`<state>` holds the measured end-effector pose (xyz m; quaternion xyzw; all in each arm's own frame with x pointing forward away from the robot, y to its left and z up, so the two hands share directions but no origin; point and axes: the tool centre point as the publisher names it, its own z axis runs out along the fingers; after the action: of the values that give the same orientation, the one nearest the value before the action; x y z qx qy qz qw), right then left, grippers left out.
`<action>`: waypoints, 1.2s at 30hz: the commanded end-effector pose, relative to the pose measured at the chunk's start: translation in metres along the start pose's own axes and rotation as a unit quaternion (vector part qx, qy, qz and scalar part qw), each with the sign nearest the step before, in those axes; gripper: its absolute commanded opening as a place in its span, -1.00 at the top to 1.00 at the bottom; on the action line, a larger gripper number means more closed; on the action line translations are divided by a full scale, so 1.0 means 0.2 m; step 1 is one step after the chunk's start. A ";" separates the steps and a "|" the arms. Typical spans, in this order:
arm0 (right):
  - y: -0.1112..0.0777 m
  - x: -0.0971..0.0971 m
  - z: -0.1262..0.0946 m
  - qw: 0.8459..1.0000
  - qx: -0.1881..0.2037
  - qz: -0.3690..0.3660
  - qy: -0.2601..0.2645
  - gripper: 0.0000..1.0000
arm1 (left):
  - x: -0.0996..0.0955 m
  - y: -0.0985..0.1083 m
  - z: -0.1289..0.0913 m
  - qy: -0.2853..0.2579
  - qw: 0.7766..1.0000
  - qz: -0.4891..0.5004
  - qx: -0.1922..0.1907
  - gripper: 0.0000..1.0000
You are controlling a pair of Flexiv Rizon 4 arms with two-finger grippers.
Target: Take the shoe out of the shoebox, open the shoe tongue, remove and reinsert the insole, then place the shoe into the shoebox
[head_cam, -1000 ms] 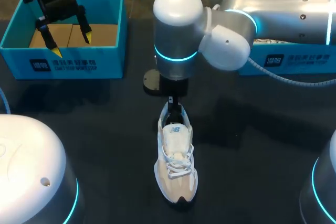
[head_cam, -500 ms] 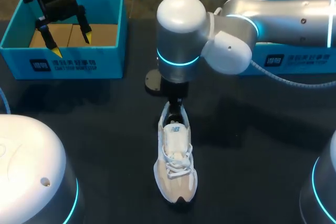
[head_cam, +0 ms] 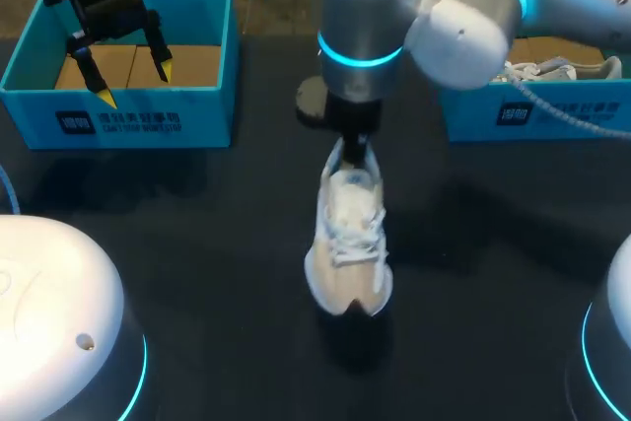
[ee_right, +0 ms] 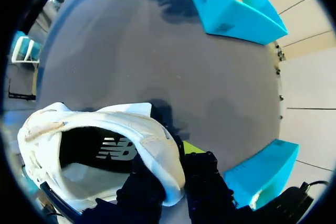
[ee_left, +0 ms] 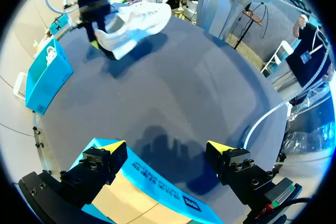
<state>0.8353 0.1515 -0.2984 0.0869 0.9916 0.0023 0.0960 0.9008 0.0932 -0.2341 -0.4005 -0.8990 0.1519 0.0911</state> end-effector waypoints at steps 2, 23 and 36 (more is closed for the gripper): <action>-0.17 -0.12 -0.37 1.000 0.003 -0.014 -0.023 1.00 | 0.00 0.00 0.00 0.001 1.000 0.000 0.000 -1.00; -0.27 -0.29 -0.55 0.999 -0.005 -0.003 -0.032 1.00 | 0.00 0.00 0.00 0.001 1.000 -0.006 0.000 -1.00; -0.62 -0.69 -0.74 0.994 0.068 0.026 -0.076 1.00 | 0.10 0.00 -0.09 -0.055 0.954 -0.293 -0.033 -1.00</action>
<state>0.9130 0.0216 -0.1445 0.1187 0.9746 -0.0797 0.1726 0.9048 0.1087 -0.2231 -0.2161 -0.9625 0.1344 0.0937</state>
